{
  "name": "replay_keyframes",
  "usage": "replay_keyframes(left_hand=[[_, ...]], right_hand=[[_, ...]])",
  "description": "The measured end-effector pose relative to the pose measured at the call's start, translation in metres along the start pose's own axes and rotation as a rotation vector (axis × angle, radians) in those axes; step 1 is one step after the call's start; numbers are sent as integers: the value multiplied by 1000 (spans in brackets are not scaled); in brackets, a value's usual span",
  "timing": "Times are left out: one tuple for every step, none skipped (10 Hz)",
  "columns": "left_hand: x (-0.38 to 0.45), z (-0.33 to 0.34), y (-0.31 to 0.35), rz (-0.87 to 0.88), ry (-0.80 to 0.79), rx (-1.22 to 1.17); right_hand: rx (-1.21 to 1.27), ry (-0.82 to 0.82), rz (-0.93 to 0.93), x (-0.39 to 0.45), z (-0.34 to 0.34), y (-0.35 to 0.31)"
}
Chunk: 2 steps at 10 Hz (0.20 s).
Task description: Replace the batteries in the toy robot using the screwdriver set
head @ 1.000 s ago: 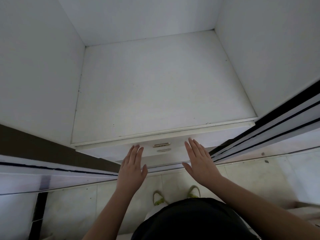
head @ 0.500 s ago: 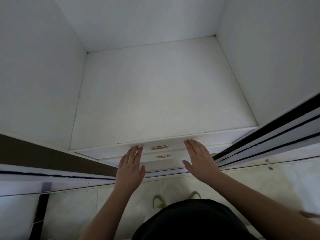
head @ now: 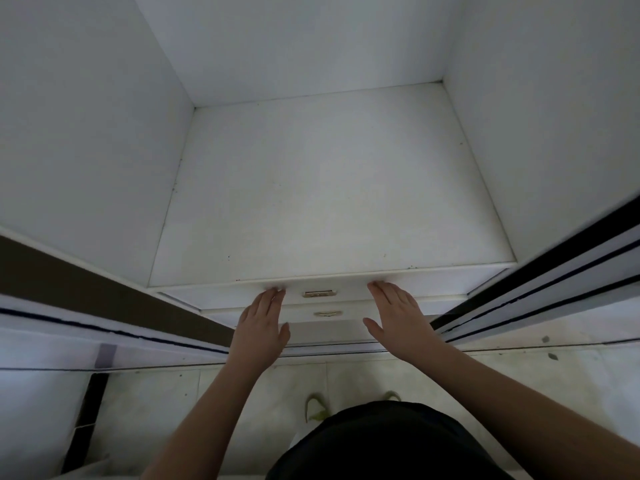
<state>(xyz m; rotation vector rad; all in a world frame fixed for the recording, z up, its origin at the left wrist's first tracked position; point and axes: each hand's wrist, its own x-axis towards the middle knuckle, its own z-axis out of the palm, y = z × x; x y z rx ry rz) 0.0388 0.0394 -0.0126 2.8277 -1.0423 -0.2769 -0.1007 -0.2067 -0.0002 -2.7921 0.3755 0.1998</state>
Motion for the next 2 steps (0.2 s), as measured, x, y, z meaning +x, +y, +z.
replay_keyframes(left_hand=[[-6, -2, 10, -15, 3, -26], [-17, -7, 22, -69, -20, -59]], right_hand=[[29, -9, -28, -1, -2, 2], [74, -48, -33, -2, -8, 2]])
